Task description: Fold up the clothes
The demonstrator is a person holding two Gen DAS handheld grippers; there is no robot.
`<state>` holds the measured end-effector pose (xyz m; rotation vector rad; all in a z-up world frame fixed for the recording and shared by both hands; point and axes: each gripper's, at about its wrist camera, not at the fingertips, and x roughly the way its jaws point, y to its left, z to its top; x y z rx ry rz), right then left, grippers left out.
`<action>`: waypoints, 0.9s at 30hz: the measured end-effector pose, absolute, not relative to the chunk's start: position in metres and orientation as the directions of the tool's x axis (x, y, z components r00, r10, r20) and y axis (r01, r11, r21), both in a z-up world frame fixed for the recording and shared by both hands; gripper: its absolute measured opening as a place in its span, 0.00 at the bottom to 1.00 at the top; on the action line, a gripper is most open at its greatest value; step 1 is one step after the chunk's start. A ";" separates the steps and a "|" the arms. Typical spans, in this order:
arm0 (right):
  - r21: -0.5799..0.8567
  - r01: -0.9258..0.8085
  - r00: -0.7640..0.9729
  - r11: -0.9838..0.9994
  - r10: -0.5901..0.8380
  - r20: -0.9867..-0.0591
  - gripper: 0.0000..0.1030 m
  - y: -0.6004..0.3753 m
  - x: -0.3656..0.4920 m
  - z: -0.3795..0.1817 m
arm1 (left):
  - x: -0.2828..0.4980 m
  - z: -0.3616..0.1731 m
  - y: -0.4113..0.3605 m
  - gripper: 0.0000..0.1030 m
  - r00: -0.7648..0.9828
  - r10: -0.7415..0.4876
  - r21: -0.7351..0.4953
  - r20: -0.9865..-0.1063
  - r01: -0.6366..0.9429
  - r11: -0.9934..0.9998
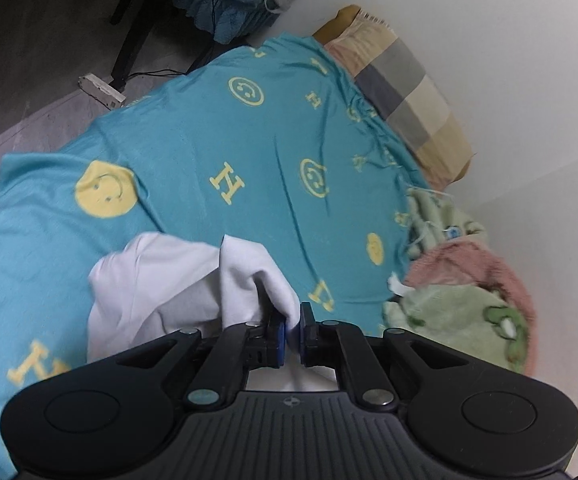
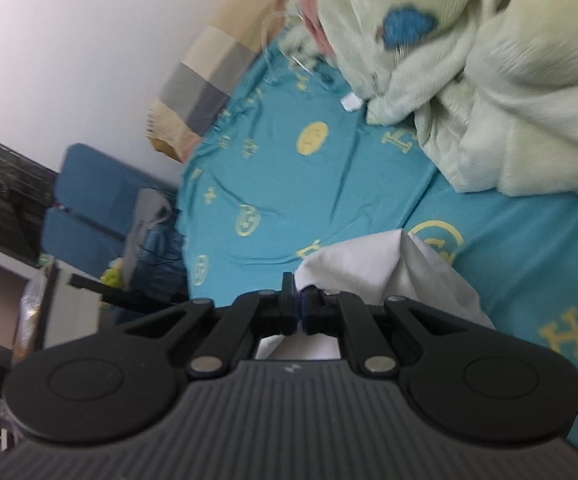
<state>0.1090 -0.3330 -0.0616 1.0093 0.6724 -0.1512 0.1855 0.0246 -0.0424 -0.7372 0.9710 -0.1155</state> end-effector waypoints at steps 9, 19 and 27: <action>0.654 0.462 0.707 0.599 0.196 -0.679 0.06 -0.342 0.178 -0.143 | 0.263 -0.138 0.016 0.08 0.490 -0.395 -0.552 -0.777 -0.229 0.802; 0.623 0.295 0.760 0.724 0.218 -0.613 0.14 -0.330 0.168 -0.126 | 0.235 -0.116 -0.006 0.57 0.609 -0.319 -0.412 -0.726 -0.014 0.911; 0.507 0.102 0.811 0.856 0.224 -0.541 0.59 -0.311 0.158 -0.097 | 0.207 -0.111 -0.038 0.74 0.682 -0.210 -0.137 -0.700 0.159 0.978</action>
